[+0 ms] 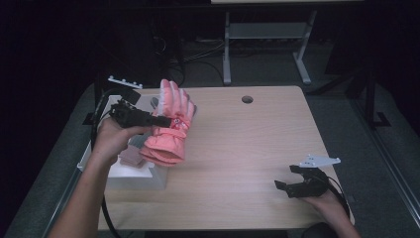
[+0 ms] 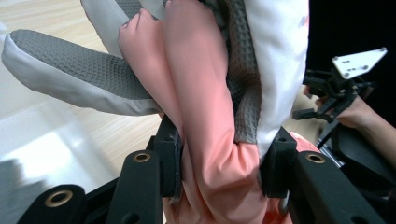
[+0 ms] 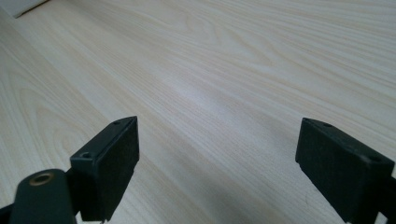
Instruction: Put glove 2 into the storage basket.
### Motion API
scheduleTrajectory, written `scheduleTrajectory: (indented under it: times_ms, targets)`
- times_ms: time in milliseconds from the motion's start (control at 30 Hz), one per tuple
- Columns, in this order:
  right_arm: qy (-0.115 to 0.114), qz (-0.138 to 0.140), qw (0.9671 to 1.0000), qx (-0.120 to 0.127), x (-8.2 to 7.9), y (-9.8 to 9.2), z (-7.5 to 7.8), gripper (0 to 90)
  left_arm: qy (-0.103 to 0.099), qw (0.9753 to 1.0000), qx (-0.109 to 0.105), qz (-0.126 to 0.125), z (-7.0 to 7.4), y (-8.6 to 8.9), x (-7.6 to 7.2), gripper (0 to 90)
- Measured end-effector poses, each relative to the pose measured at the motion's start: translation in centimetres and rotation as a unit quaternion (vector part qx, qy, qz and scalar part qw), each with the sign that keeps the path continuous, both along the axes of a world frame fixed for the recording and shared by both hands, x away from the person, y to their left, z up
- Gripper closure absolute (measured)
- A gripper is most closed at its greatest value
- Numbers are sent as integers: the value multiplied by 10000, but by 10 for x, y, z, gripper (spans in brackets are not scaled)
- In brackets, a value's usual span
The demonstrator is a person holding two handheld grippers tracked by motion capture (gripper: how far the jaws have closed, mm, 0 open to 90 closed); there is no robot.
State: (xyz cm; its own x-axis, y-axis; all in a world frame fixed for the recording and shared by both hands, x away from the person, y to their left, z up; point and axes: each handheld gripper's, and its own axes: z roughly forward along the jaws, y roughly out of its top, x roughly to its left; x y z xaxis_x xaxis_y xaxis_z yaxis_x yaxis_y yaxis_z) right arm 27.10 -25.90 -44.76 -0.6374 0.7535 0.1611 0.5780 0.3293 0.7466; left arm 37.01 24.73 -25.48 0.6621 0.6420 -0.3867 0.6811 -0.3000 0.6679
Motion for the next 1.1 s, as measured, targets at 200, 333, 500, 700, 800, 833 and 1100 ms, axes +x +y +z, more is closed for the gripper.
scheduleTrajectory:
  times_ms: [200, 333, 500, 700, 800, 833, 1100]
  targets:
    - [30, -4, 10000, -12, 2, 1, -1, 133, 9, 9995, 23, 320, 3, 32, 3, 586]
    - [24, 36, 10000, -49, 2, 3, -1, 133, 54, 9987, 103, 502, -1, 49, 6, 586]
    - [26, 48, 10000, -40, 3, 6, 1, 133, 198, 9973, 188, 685, -12, 68, 12, 585]
    - [13, 63, 10000, -49, 3, 6, 0, 133, 427, 9945, 320, 906, -34, 83, 23, 585]
    - [22, 59, 10000, -42, 3, 6, 1, 133, 567, 9929, 451, 946, -49, 86, 29, 585]
    - [19, 55, 10000, -31, 2, 6, 1, 133, 621, 9923, 482, 962, -54, 86, 32, 585]
    - [31, 65, 10000, -42, 3, 6, 0, 133, 962, 9894, 677, 848, -99, 79, 46, 583]
